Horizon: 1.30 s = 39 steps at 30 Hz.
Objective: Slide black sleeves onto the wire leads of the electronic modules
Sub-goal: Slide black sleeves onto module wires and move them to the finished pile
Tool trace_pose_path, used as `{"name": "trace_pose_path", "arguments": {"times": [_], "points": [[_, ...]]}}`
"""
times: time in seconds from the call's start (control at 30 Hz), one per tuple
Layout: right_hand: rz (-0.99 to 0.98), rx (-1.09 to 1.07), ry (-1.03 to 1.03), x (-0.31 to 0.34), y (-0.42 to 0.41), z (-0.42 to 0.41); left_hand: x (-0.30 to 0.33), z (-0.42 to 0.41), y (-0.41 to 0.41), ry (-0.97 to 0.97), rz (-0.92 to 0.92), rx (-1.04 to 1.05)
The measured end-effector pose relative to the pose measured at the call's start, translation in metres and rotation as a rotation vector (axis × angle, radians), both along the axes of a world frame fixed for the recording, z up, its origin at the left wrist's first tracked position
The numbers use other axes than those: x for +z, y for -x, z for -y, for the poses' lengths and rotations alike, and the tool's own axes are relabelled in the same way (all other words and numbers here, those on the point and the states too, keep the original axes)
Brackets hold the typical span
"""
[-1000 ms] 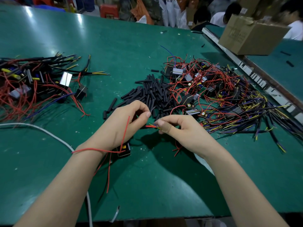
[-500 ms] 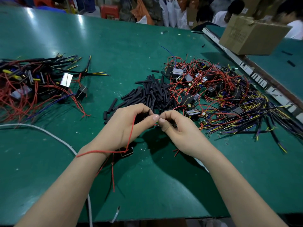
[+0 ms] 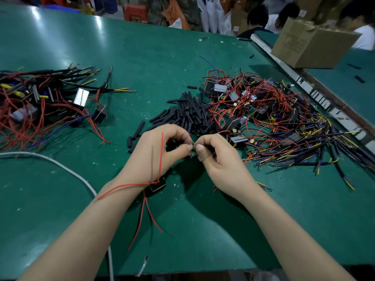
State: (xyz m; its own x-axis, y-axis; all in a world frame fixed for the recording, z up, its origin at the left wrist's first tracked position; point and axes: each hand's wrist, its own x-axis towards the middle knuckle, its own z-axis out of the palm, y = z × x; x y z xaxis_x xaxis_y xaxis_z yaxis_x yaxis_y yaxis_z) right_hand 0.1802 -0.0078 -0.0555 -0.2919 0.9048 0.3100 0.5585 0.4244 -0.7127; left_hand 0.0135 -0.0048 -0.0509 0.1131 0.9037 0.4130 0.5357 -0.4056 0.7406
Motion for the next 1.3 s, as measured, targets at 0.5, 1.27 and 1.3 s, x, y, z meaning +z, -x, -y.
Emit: {"name": "trace_pose_path", "arguments": {"times": [0.5,1.27,1.3], "points": [[0.013,-0.048,-0.094,0.0023,-0.0024,-0.0008,0.0021,0.0032,0.0012,0.106,-0.085,-0.061],[-0.036,-0.015,-0.163,0.0047,-0.0011,-0.0007,-0.0011,0.0043,0.0005,0.15,0.063,0.01],[-0.057,-0.02,-0.146,0.0053,-0.0014,-0.0002,-0.0013,0.0048,-0.0003,0.133,0.061,-0.01]]}}
